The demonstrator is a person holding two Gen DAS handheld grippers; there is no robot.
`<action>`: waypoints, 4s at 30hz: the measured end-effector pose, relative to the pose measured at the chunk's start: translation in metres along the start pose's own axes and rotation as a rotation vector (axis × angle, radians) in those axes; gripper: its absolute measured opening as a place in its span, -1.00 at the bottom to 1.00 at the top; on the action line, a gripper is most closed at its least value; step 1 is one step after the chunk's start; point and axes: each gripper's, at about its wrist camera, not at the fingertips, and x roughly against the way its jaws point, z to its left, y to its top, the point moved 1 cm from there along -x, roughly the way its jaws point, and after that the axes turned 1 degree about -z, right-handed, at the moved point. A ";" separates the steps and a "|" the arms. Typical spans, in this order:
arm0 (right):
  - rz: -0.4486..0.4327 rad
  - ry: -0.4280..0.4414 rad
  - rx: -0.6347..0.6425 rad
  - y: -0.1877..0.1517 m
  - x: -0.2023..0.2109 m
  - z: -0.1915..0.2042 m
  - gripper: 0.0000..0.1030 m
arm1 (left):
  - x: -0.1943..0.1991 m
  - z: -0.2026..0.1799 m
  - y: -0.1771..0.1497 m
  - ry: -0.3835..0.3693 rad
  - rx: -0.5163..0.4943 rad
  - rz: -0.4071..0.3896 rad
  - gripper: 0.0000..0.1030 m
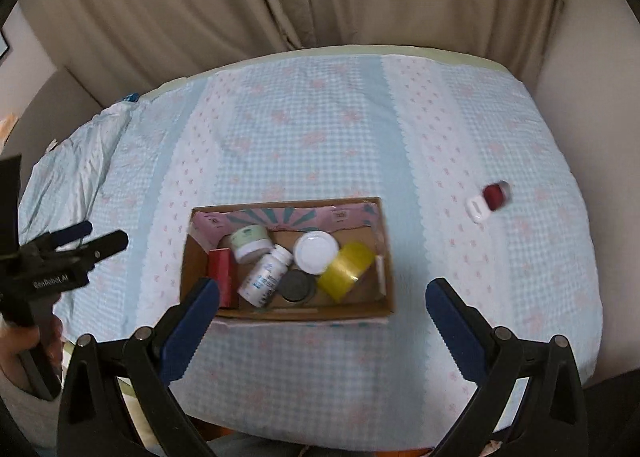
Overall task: Organize rigid objects
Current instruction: 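Move both tools toward the white earbud case and red-silver cylinder, then grasp the white earbud case with left tool while right tool grasps red-silver cylinder, then carry the earbud case and cylinder over the cardboard box with both tools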
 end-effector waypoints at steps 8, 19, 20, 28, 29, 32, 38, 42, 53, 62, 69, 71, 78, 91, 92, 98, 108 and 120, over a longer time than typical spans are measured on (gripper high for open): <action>-0.045 -0.031 -0.059 -0.005 0.027 -0.071 1.00 | 0.002 -0.080 -0.005 -0.044 -0.036 -0.007 0.99; -0.062 -0.014 -0.028 0.047 0.009 -0.230 1.00 | -0.021 -0.209 0.019 0.043 0.105 -0.062 0.99; -0.060 -0.009 -0.014 0.054 0.003 -0.248 1.00 | -0.029 -0.223 0.021 0.042 0.124 -0.061 0.99; 0.011 0.011 0.023 0.094 -0.048 -0.324 0.99 | -0.104 -0.320 0.037 0.030 0.161 0.025 0.99; 0.024 0.015 0.023 0.099 -0.056 -0.331 0.99 | -0.115 -0.331 0.038 0.026 0.154 0.041 0.99; 0.046 0.023 0.031 0.108 -0.075 -0.340 0.99 | -0.147 -0.361 0.040 0.004 0.115 0.082 0.99; 0.094 0.049 0.092 0.114 -0.116 -0.348 0.99 | -0.207 -0.398 0.049 -0.029 -0.127 0.105 0.99; 0.119 0.083 0.141 0.112 -0.152 -0.352 0.98 | -0.245 -0.415 0.056 -0.045 -0.344 0.114 0.99; 0.088 0.173 0.166 0.085 -0.249 -0.363 0.70 | -0.364 -0.444 0.064 -0.158 -0.787 0.153 0.81; 0.057 0.222 0.132 0.071 -0.283 -0.361 0.34 | -0.408 -0.445 0.052 -0.171 -0.856 0.192 0.58; 0.050 0.249 0.153 0.071 -0.294 -0.355 0.30 | -0.417 -0.448 0.054 -0.210 -0.880 0.147 0.55; 0.067 0.277 0.157 0.072 -0.300 -0.353 -0.01 | -0.418 -0.448 0.055 -0.227 -0.884 0.130 0.38; 0.076 0.288 0.136 0.072 -0.298 -0.351 -0.16 | -0.416 -0.450 0.060 -0.231 -0.884 0.118 0.14; 0.056 0.255 0.079 0.082 -0.256 -0.365 -0.25 | -0.381 -0.447 0.079 -0.203 -0.771 0.158 0.14; 0.049 0.250 0.078 0.084 -0.248 -0.366 -0.25 | -0.375 -0.446 0.082 -0.200 -0.757 0.154 0.14; -0.004 0.230 0.063 0.095 -0.195 -0.367 -0.25 | -0.326 -0.447 0.100 -0.197 -0.656 0.110 0.14; -0.113 0.213 0.037 0.102 -0.084 -0.345 -0.25 | -0.204 -0.427 0.111 -0.216 -0.414 0.011 0.14; -0.161 0.318 0.166 0.093 -0.003 -0.259 -0.25 | -0.071 -0.324 0.090 -0.153 -0.072 -0.095 0.14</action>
